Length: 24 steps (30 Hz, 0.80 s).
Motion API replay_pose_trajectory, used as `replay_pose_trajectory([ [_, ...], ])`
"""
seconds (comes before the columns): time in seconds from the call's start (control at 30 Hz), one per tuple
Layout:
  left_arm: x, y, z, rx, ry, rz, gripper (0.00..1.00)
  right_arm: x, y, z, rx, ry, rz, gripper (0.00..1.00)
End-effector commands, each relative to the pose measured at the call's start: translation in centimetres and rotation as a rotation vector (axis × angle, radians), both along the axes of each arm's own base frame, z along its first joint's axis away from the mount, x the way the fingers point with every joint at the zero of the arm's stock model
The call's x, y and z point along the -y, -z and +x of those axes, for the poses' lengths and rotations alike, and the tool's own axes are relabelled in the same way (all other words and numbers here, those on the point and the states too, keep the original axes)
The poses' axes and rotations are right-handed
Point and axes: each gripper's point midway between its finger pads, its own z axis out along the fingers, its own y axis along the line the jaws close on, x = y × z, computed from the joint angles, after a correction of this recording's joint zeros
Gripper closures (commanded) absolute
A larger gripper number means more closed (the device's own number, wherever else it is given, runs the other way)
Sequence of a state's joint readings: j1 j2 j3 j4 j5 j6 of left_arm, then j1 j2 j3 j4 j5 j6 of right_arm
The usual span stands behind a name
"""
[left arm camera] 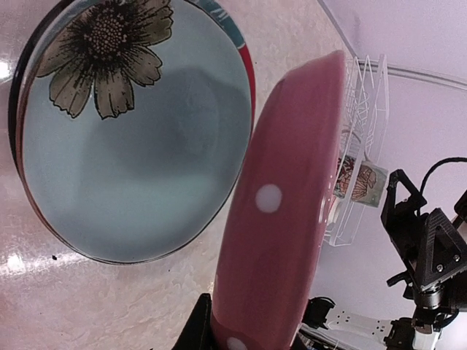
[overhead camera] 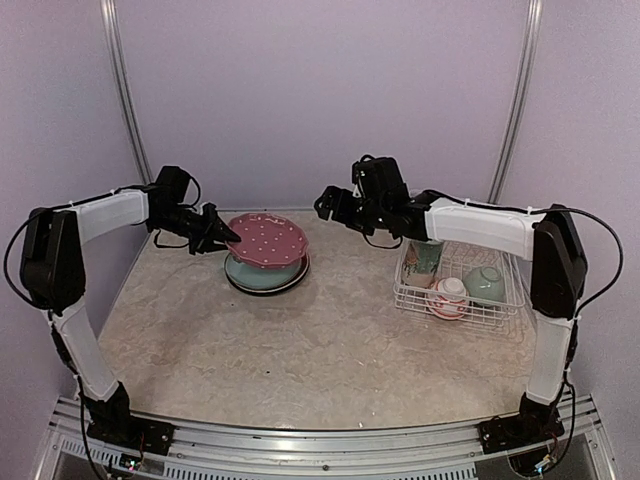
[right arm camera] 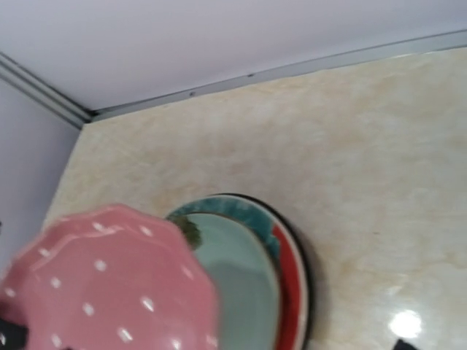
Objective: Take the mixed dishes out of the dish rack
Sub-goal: Pass from the right arm to the left, then place the plate on the plate.
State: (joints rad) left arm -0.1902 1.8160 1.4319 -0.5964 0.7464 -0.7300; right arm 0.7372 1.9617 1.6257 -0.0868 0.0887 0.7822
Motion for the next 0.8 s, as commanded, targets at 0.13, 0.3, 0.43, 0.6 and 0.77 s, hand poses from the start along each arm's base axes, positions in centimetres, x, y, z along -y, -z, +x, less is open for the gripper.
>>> replay_pose_trajectory([
  [0.13,-3.2,-0.3,2.7,0.022,-0.077,-0.041,1.00,3.8,-3.2,-2.6,0.070,0.023,-0.051,0.07],
  [0.3,-3.5,0.8,3.2,0.000,-0.083,-0.033,1.00,5.3,-4.9,-3.9,0.111,0.026,-0.051,0.01],
  [0.43,-3.5,1.5,3.4,-0.014,-0.084,-0.025,1.00,6.2,-6.2,-5.0,0.140,0.028,-0.055,0.00],
  [0.6,-3.1,2.3,3.7,-0.043,-0.071,-0.038,1.00,6.9,-7.5,-6.0,0.172,0.032,-0.036,0.00],
  [0.77,-2.6,3.3,4.0,-0.067,-0.060,-0.030,1.00,7.6,-8.9,-6.6,0.200,0.037,-0.019,0.00],
])
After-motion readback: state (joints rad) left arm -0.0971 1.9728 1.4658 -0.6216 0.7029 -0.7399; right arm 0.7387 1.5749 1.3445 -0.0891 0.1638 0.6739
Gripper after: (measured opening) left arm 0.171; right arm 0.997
